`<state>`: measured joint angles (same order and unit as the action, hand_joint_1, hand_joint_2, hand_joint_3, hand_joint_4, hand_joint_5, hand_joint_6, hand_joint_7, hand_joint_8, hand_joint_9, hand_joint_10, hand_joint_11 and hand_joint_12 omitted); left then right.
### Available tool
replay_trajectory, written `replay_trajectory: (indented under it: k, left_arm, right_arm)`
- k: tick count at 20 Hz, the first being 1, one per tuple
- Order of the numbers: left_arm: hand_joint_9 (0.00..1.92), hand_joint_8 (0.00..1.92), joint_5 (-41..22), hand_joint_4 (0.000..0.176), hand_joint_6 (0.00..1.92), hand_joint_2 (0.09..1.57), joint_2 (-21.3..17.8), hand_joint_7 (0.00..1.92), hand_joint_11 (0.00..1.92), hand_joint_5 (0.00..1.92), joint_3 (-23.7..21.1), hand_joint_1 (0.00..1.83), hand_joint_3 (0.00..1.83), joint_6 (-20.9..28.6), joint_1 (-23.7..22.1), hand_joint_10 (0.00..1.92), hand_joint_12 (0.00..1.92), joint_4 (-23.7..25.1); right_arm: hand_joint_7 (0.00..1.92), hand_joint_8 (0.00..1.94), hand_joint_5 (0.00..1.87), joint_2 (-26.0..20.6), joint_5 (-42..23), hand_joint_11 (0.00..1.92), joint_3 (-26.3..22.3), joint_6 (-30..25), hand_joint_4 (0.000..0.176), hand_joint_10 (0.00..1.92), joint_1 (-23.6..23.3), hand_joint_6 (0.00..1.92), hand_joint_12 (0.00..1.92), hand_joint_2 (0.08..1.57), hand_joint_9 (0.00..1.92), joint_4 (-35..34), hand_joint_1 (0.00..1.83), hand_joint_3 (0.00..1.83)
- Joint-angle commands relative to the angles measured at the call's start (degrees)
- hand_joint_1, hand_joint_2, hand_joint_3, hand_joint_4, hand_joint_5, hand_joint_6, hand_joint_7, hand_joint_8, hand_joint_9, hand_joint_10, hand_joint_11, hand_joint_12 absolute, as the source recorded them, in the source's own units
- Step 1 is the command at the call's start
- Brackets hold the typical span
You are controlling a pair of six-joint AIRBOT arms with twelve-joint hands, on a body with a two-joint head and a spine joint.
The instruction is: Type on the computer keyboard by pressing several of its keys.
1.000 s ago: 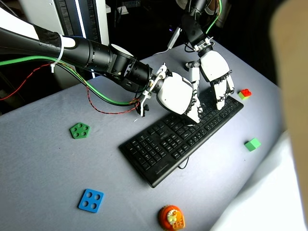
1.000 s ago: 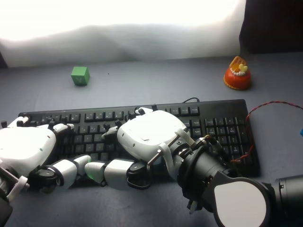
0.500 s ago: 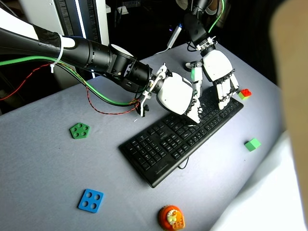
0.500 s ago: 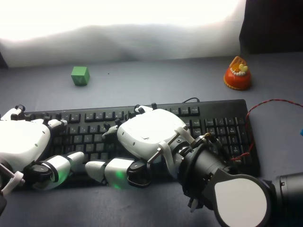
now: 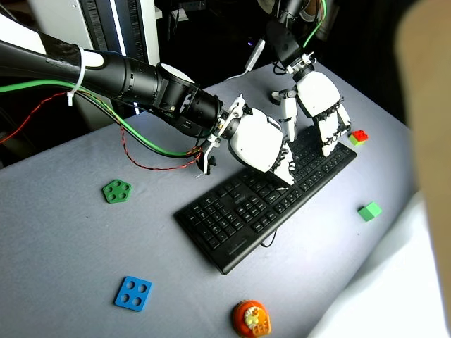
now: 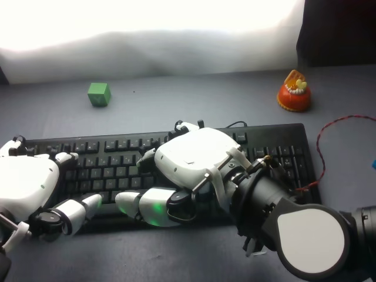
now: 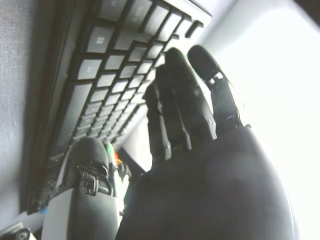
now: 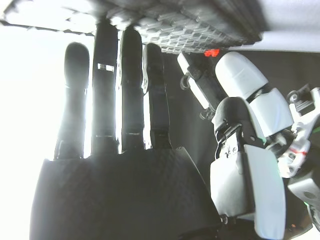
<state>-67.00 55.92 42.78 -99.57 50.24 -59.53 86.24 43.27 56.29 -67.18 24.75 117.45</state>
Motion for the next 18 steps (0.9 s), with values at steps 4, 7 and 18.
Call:
replay_trajectory:
  k: [4, 7, 18]
  left_arm:
    - [0.55, 0.0, -8.93, 0.01, 0.01, 1.29, 0.78, 0.51, 0.08, 0.42, -0.08, 0.23, 0.0, -1.4, 0.14, 0.0, 1.13, 2.68]
    - [0.52, 0.0, -10.34, 0.033, 0.0, 1.3, 1.75, 0.46, 0.06, 0.37, -0.04, 0.16, 0.0, -1.6, 0.54, 0.0, 1.13, 2.71]
    - [0.47, 0.0, -12.68, 0.037, 0.0, 1.28, 4.17, 0.45, 0.0, 0.38, 0.3, 0.22, 0.0, 0.09, 2.58, 0.0, 1.2, 3.17]
  right_arm:
    - [0.73, 0.0, 0.62, -1.27, 3.17, 0.15, -1.09, 0.31, 0.0, 0.51, -1.28, 0.01, 1.56, 1.22, 0.57, 3.76, 0.02, 0.0]
    - [0.72, 0.0, 0.63, -2.21, 3.17, 0.16, -1.76, 0.51, 0.0, 0.53, -1.42, 0.02, 1.58, 1.2, 0.57, 3.76, 0.01, 0.0]
    - [0.72, 0.0, 0.63, -6.8, 2.59, 0.16, -4.62, 1.48, 0.0, 0.59, -1.57, 0.01, 1.6, 1.2, 0.55, 3.77, 0.02, 0.0]
